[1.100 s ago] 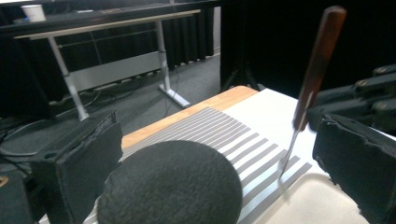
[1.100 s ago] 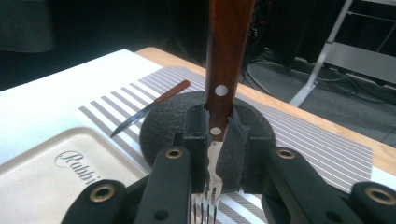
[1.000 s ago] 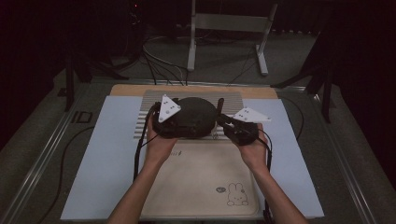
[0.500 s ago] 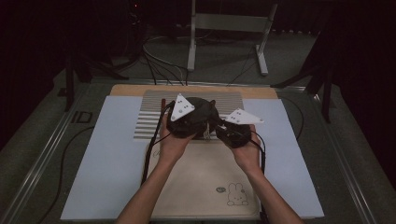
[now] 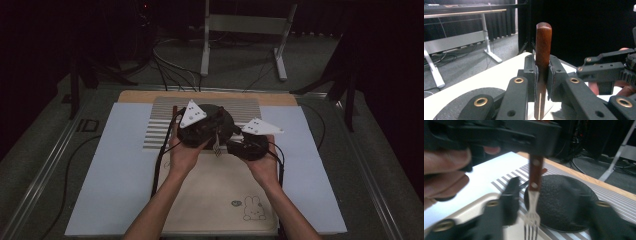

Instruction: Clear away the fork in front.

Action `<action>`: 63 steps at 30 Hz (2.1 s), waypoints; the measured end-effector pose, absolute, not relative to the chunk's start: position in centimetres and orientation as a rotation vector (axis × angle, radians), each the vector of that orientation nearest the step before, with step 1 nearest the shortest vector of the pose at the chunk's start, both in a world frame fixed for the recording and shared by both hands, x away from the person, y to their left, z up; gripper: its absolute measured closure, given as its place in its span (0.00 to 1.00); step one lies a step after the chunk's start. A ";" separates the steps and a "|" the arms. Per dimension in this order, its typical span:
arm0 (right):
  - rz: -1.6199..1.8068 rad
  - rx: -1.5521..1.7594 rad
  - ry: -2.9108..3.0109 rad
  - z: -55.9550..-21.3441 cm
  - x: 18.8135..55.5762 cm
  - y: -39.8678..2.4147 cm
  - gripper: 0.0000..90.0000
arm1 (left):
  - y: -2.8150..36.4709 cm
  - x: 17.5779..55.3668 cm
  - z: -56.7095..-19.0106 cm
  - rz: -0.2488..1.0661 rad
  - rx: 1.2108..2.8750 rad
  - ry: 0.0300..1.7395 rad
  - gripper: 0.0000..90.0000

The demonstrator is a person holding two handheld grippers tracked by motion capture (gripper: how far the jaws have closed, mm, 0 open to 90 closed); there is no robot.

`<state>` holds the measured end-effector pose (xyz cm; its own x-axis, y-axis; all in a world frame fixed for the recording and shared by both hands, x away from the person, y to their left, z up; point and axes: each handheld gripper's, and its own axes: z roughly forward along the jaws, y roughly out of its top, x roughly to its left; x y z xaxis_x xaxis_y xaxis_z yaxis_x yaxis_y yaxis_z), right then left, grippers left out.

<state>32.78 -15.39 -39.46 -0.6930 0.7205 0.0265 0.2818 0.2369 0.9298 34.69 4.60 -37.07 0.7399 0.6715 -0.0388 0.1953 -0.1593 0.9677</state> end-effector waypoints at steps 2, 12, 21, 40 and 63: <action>1.435 0.938 2.096 -39.5 32.7 -15.8 0.38 | 5.0 34.8 -37.0 0.472 1.711 0.703 0.90; 1.314 1.056 2.002 -40.4 32.5 -19.3 0.16 | 7.6 35.1 -36.6 0.404 1.721 0.758 0.89; 1.248 1.140 1.919 -41.1 32.5 -22.6 0.14 | 10.9 34.6 -36.5 0.362 1.755 0.810 0.89; 1.126 1.240 1.820 -42.6 31.0 -28.5 0.13 | 16.8 33.0 -38.3 0.218 1.806 0.916 0.89; 1.098 1.270 1.781 -44.2 29.2 -31.3 0.13 | 19.4 31.2 -40.3 0.087 1.901 0.965 0.89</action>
<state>29.21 -31.33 -44.24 -0.2923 0.9548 -0.0537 0.3810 0.1678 0.9092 31.22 19.38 -40.31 0.6839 0.6524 -0.3265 0.5830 -0.2197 0.7822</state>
